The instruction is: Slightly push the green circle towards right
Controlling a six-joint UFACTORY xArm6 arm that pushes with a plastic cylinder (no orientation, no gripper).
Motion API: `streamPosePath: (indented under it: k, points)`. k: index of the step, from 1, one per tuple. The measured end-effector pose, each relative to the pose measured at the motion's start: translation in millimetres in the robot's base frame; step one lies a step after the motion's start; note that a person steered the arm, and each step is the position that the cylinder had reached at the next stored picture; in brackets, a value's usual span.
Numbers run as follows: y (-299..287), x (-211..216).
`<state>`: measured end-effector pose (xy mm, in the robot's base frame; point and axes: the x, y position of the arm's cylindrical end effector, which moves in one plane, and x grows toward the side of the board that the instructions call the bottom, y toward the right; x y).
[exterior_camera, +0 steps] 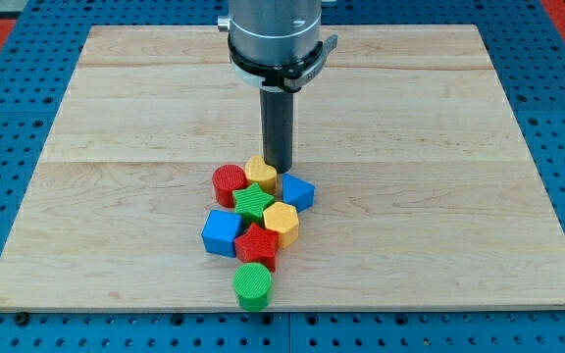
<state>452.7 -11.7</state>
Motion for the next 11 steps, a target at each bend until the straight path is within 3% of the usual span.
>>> streamPosePath:
  k: [3,4,5,7,9,11]
  points:
    - [-190,13]
    - [-214,73]
    - [-195,166]
    - [-188,166]
    - [-43,166]
    - [51,165]
